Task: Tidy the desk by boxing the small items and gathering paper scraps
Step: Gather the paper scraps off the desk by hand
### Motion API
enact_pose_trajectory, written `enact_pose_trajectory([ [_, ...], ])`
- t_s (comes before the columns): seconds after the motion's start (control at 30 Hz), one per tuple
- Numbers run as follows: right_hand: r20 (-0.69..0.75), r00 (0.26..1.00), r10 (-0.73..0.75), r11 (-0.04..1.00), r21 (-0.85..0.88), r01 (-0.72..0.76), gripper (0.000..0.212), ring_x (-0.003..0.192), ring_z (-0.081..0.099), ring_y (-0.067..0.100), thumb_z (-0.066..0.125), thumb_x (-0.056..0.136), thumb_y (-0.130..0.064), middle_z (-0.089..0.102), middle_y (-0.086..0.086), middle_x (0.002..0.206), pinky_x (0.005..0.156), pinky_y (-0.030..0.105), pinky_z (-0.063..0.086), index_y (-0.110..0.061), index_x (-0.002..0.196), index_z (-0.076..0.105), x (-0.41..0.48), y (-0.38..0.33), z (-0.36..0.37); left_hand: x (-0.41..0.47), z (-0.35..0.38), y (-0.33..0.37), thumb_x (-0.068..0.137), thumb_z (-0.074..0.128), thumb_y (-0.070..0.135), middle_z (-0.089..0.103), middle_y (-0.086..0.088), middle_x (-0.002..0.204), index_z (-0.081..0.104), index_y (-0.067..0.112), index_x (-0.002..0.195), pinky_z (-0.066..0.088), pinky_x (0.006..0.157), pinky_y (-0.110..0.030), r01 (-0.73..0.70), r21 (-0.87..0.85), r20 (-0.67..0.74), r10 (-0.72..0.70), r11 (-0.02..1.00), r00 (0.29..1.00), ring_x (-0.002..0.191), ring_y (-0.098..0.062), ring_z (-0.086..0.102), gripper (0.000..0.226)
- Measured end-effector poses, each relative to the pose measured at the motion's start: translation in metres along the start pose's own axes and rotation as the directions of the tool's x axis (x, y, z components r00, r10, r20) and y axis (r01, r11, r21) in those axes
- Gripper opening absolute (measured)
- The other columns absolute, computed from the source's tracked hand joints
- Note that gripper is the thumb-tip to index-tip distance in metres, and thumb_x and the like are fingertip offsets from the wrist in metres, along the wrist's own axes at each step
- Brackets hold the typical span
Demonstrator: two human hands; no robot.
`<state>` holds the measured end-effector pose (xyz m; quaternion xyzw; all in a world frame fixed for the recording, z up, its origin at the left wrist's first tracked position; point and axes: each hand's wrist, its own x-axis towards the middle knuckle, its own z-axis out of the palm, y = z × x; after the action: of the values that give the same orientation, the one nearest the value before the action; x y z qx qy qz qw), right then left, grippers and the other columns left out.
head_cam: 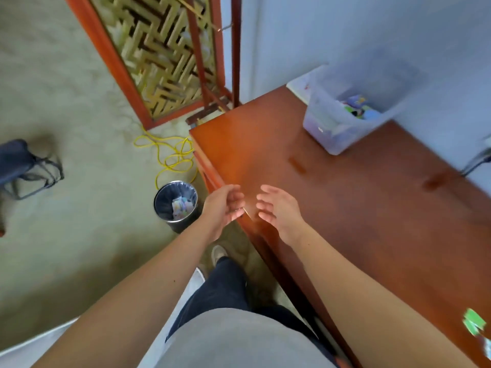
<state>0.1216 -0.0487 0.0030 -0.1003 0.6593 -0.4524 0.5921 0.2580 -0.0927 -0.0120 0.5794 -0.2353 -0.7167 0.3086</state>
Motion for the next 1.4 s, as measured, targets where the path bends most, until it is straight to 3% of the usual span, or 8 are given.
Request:
enact_pose_trajectory([
  [0.13,-0.020,0.993,-0.113,0.993,0.041,0.113,0.025,0.081,0.063,0.014,0.060,0.091,-0.007,0.069,0.004,0.095,0.077,0.031,0.051,-0.019,0.111,0.066,-0.032,0.002,-0.050,-0.031,0.037,-0.007,0.098,0.047,0.022,0.065,-0.005,0.084,0.064,0.013,0.101,0.053,0.064,-0.027,-0.020,0.154,0.125,0.001,0.988,0.992,0.069,-0.016,0.061,0.019],
  [0.37,-0.176,0.968,-0.176,0.973,0.120,0.198,0.021,0.080,0.064,0.013,0.064,0.089,-0.008,0.070,0.003,0.090,0.073,0.031,0.052,-0.020,0.106,0.067,-0.065,0.012,-0.121,-0.070,0.108,-0.040,0.098,0.047,0.021,0.065,-0.007,0.087,0.064,0.010,0.106,0.054,0.079,-0.035,-0.044,0.363,0.267,-0.059,0.931,0.962,0.078,-0.021,0.061,0.021],
  [0.53,-0.335,0.927,-0.170,0.948,0.199,0.246,0.019,0.077,0.063,0.011,0.061,0.091,-0.007,0.069,0.003,0.092,0.066,0.027,0.051,-0.018,0.105,0.067,-0.088,0.034,-0.164,-0.087,0.154,-0.064,0.098,0.043,0.014,0.061,-0.006,0.079,0.062,0.008,0.102,0.049,0.062,-0.029,-0.057,0.446,0.319,-0.099,0.893,0.943,0.066,-0.019,0.057,0.020],
  [0.77,-0.579,0.811,-0.081,0.913,0.283,0.293,0.018,0.080,0.063,0.013,0.061,0.091,-0.009,0.069,0.002,0.095,0.073,0.027,0.052,-0.017,0.106,0.066,-0.125,0.069,-0.210,-0.105,0.188,-0.105,0.096,0.052,0.018,0.063,-0.005,0.084,0.061,0.013,0.100,0.050,0.063,-0.025,-0.117,0.639,0.451,-0.246,0.761,0.858,0.067,-0.015,0.058,0.011],
  [0.97,-0.756,0.655,-0.009,0.929,0.236,0.285,0.017,0.083,0.065,0.013,0.061,0.090,-0.013,0.070,0.000,0.096,0.071,0.024,0.053,-0.022,0.102,0.067,-0.149,0.098,-0.222,-0.102,0.203,-0.133,0.095,0.053,0.017,0.067,-0.005,0.098,0.064,0.014,0.109,0.054,0.074,-0.025,-0.254,0.783,0.534,-0.403,0.568,0.743,0.084,-0.016,0.065,0.018],
  [1.1,-0.824,0.566,0.032,0.977,0.146,0.157,0.021,0.084,0.059,0.005,0.057,0.089,-0.011,0.066,-0.006,0.098,0.070,0.020,0.050,-0.024,0.103,0.066,-0.155,0.118,-0.222,-0.099,0.204,-0.148,0.089,0.057,0.011,0.066,-0.004,0.096,0.064,0.018,0.107,0.055,0.082,-0.028,-0.423,0.792,0.602,-0.449,0.440,0.660,0.084,-0.014,0.064,0.021],
  [1.27,-0.870,0.480,0.110,0.983,0.165,0.075,0.024,0.080,0.056,0.001,0.055,0.090,-0.012,0.061,-0.012,0.100,0.058,0.014,0.047,-0.026,0.107,0.065,-0.156,0.135,-0.218,-0.083,0.200,-0.169,0.084,0.064,0.015,0.062,0.001,0.111,0.061,0.023,0.116,0.050,0.087,-0.025,-0.789,0.589,0.748,-0.485,0.175,0.452,0.099,-0.010,0.060,0.033],
  [1.4,-0.890,0.430,0.152,0.976,0.204,0.076,0.023,0.084,0.057,0.003,0.054,0.091,-0.013,0.063,-0.010,0.103,0.066,0.018,0.050,-0.027,0.105,0.066,-0.157,0.146,-0.213,-0.075,0.204,-0.182,0.087,0.066,0.021,0.054,0.003,0.120,0.053,0.027,0.124,0.050,0.087,-0.022,-0.910,0.416,0.777,-0.516,-0.008,0.360,0.103,-0.013,0.059,0.040],
])
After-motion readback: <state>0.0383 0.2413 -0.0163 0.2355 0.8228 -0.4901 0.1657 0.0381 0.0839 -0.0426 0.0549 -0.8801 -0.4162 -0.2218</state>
